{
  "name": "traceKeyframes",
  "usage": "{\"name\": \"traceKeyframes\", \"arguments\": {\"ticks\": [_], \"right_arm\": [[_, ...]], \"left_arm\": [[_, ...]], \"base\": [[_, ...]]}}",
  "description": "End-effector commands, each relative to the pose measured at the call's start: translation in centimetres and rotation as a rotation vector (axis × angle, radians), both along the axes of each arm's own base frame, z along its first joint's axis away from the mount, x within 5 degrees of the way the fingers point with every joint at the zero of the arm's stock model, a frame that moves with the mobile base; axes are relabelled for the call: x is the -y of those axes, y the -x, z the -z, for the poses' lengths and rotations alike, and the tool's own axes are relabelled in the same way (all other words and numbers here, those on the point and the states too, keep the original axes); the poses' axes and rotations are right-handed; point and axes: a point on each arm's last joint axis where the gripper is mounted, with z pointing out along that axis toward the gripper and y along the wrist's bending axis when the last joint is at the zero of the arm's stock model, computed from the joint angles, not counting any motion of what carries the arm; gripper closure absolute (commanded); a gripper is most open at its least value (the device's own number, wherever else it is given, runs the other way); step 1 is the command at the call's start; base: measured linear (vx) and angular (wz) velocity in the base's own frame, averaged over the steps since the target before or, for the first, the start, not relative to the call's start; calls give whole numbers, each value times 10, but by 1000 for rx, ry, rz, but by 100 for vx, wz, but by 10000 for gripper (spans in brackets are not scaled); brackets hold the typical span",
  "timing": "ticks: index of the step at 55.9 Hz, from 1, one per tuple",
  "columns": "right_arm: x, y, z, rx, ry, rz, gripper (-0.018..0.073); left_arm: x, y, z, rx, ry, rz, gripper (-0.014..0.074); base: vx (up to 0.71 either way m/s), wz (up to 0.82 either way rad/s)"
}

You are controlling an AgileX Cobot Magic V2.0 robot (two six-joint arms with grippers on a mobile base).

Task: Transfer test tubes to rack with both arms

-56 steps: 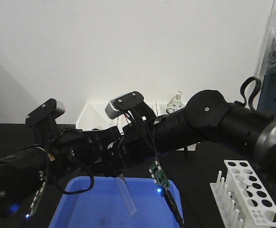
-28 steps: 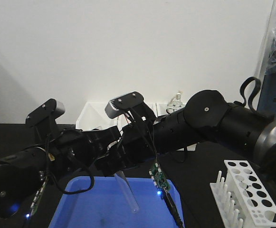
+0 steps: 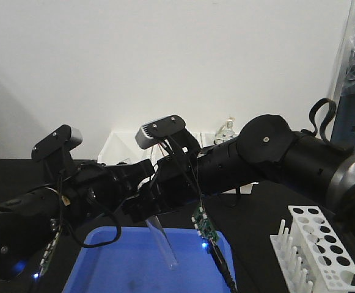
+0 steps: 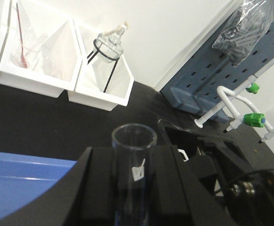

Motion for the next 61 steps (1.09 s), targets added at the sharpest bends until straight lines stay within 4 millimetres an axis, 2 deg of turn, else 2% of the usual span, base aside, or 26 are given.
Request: {"name": "traceKeyframes", "arguments": {"ticks": [1, 8, 13, 23, 33, 46, 61], "right_arm": [[7, 4, -34, 100, -77, 47, 575], [7, 2, -36, 120, -88, 69, 575], [8, 0, -37, 134, -95, 86, 573], [10, -3, -38, 161, -85, 104, 573], [29, -15, -38, 166, -82, 162, 573], [80, -32, -56, 218, -118, 330, 573], [173, -47, -72, 239, -133, 576, 573]], "left_arm": [[-4, 4, -36, 175, 111, -26, 223], [-4, 4, -36, 180, 108, -27, 6], [-5, 3, -37, 188, 112, -32, -74], [-6, 3, -41, 244, 87, -35, -104], [-18, -1, -44, 282, 44, -69, -70], [-46, -7, -50, 285, -19, -137, 4], [-67, -6, -56, 329, -149, -170, 40]], "base": [[0, 0], [0, 0], [0, 0], [0, 0], [0, 0], [0, 0], [0, 0]]}}
